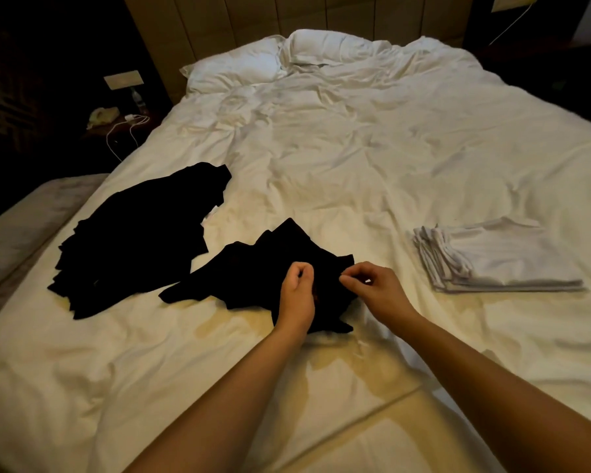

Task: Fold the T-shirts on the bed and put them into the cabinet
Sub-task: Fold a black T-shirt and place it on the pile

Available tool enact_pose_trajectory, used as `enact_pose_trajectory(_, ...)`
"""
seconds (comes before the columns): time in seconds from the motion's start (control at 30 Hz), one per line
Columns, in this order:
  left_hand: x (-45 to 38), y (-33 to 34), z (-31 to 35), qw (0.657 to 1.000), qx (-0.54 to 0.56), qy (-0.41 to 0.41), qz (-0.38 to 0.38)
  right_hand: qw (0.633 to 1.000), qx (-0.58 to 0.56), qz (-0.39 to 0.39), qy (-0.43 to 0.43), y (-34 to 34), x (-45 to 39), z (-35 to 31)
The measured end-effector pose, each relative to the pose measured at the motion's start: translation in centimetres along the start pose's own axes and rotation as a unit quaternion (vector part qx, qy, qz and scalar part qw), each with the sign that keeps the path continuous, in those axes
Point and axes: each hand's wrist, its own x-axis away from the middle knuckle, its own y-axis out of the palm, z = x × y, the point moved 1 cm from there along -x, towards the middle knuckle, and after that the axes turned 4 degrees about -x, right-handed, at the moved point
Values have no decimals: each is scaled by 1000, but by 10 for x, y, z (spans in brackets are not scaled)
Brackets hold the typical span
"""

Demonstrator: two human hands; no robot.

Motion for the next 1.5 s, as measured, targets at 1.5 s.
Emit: enact_pose_trajectory(1.5, -29, -138, 13, 920, -206, -47, -329, 990, -32, 72, 117, 45, -31, -79)
